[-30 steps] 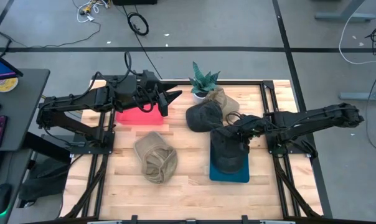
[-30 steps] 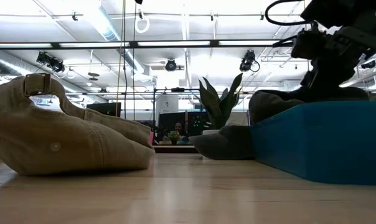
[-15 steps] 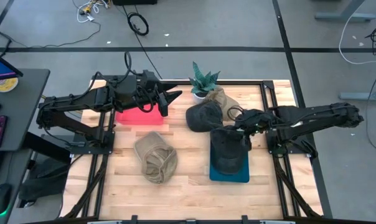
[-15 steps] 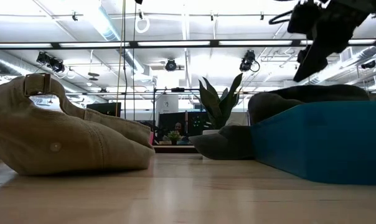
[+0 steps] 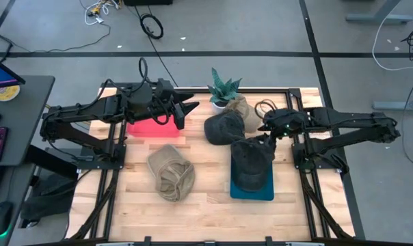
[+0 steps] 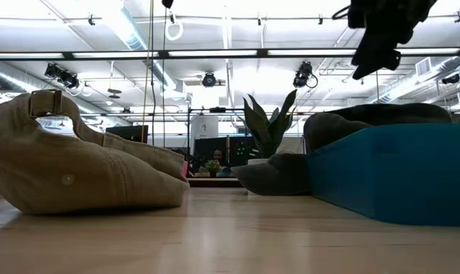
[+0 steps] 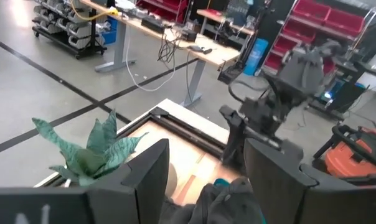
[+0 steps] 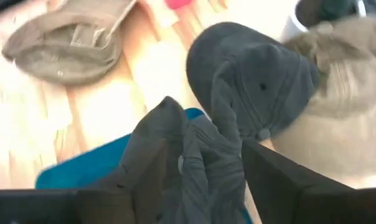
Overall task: Pick & Place hat
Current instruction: Put the bottom brown cap into the pink bin
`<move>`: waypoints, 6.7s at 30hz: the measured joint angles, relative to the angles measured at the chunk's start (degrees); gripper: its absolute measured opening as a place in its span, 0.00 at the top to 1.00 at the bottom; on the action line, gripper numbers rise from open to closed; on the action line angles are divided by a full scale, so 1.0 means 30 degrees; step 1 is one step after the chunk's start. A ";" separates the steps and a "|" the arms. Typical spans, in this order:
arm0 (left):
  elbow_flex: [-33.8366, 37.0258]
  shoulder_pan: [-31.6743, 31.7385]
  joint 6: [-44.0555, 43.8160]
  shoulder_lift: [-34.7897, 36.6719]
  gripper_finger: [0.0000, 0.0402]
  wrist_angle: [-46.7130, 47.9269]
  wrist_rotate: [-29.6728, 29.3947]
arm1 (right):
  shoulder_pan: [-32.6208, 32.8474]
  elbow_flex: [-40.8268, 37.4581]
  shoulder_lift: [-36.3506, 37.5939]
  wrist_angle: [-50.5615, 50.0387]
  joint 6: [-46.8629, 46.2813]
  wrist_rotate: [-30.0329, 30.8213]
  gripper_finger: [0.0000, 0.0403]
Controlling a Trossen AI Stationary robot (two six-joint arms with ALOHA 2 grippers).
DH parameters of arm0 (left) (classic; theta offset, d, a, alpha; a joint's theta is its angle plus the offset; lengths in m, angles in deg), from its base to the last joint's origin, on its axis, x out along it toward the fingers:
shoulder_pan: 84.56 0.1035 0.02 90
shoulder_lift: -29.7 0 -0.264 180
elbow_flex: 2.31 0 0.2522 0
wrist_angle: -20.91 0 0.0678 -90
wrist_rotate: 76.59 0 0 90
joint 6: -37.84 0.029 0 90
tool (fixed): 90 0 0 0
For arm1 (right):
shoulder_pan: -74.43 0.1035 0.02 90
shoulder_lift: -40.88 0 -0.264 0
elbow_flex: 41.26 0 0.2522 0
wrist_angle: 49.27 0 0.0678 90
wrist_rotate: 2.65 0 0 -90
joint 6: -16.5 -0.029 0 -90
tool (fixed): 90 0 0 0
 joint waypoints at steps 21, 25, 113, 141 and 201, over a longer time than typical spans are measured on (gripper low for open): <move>0.0007 -0.2691 -0.6607 -0.2522 0.40 0.7574 0.8904 | -0.2173 -0.0007 0.0237 0.1249 0.0921 -0.0229 0.58; 0.0007 -0.3646 -0.7734 -0.3973 0.39 0.7519 1.0969 | -0.2173 -0.0007 0.0233 0.1498 0.1084 -0.0230 0.58; -0.2841 -0.6070 -1.6976 -0.7246 0.99 1.4683 0.5924 | -0.2164 -0.0036 0.0124 0.3260 0.4421 -0.2217 0.58; -1.0870 -0.2696 -0.0616 -0.4204 1.00 0.4537 -0.5119 | -0.2263 -0.0029 -0.0017 0.7002 0.1974 -0.2200 0.56; -1.0870 0.2404 0.5040 -1.0816 1.00 -2.1877 1.0997 | -0.5480 -1.0469 -0.3235 4.0000 -2.4844 -0.8413 0.18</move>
